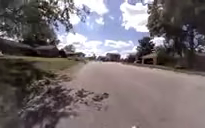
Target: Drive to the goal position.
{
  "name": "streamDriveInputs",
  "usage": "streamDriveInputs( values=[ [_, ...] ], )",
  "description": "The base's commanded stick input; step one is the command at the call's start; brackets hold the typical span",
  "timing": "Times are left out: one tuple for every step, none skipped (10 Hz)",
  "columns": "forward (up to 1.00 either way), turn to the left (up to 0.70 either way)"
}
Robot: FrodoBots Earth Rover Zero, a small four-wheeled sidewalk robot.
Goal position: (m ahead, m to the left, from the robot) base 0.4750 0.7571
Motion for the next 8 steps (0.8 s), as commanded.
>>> streamDriveInputs(
  values=[
    [0.85, 0.0],
    [0.85, 0.0],
    [0.85, 0.0],
    [0.85, 0.0],
    [0.85, 0.0],
    [0.85, 0.0],
    [0.85, 0.0],
    [0.85, 0.0]
  ],
)
